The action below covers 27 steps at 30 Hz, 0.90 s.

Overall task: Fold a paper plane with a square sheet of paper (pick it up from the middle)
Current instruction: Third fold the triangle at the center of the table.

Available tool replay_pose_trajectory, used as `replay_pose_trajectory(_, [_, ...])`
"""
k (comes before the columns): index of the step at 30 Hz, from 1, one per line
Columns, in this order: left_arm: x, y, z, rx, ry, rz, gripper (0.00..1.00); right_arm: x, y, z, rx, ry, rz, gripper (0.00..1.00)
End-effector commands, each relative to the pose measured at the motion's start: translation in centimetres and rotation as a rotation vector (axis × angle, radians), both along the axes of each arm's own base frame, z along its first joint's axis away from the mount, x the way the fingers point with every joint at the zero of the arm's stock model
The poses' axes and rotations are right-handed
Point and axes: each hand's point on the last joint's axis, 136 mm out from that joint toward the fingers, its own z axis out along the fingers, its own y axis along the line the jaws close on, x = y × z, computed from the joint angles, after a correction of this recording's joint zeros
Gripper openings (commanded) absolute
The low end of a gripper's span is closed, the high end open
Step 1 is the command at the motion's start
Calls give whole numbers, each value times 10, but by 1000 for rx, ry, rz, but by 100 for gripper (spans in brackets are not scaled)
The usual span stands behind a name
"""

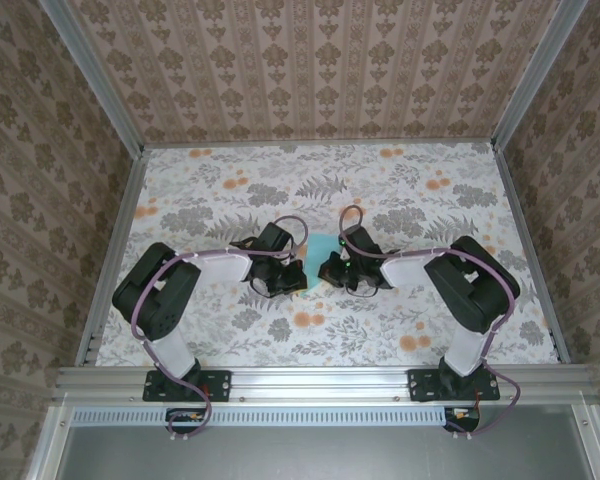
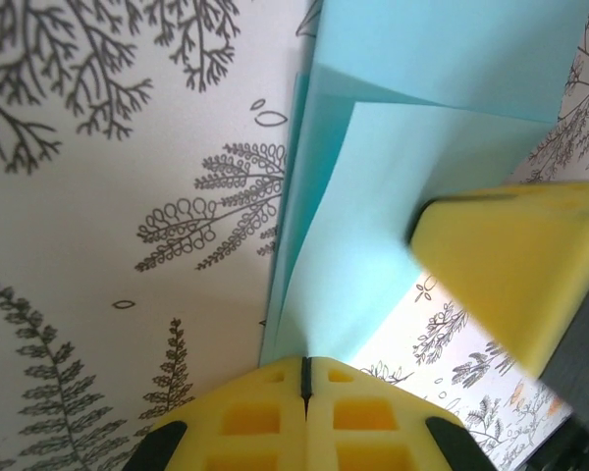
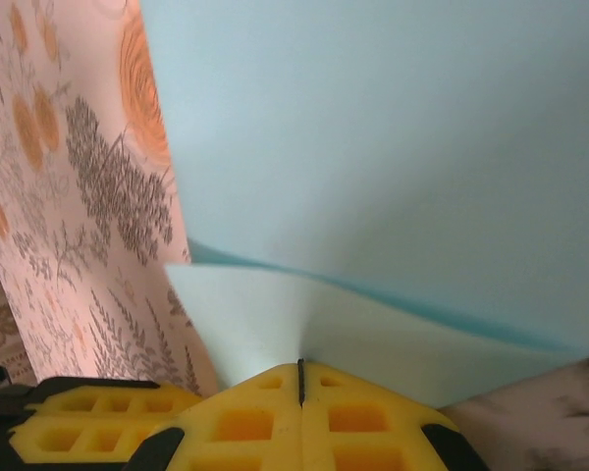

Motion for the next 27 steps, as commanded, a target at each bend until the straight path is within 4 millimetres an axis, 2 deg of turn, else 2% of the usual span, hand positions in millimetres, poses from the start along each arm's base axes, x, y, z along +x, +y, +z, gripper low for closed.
replay_pose_trajectory(1, [-15, 31, -29, 157, 78, 13, 0, 9, -55, -21, -149, 37, -110, 2])
replay_pose_trajectory(4, [-12, 30, -27, 152, 68, 3, 0, 23, -68, -7, -146, 2, -141, 2])
replay_pose_trajectory(6, [-10, 27, -24, 146, 55, -20, 0, 30, -68, 8, -132, -41, -142, 2])
replay_pose_trajectory(11, [-4, 23, -20, 152, 14, -100, 0, 30, -45, 35, -51, -105, -78, 2])
replay_pose_trajectory(17, [0, 24, -20, 170, -14, -182, 0, 15, -6, 29, 4, -83, 15, 2])
replay_pose_trajectory(19, [3, 25, -20, 172, -23, -189, 0, 12, 1, 22, 13, -61, 29, 2])
replay_pose_trajectory(23, [9, 24, -15, 161, -42, -188, 0, 8, 0, 10, 2, -30, 28, 2])
replay_pose_trajectory(27, [18, 17, -3, 118, -71, -171, 0, 2, -9, -4, -48, 8, 10, 2])
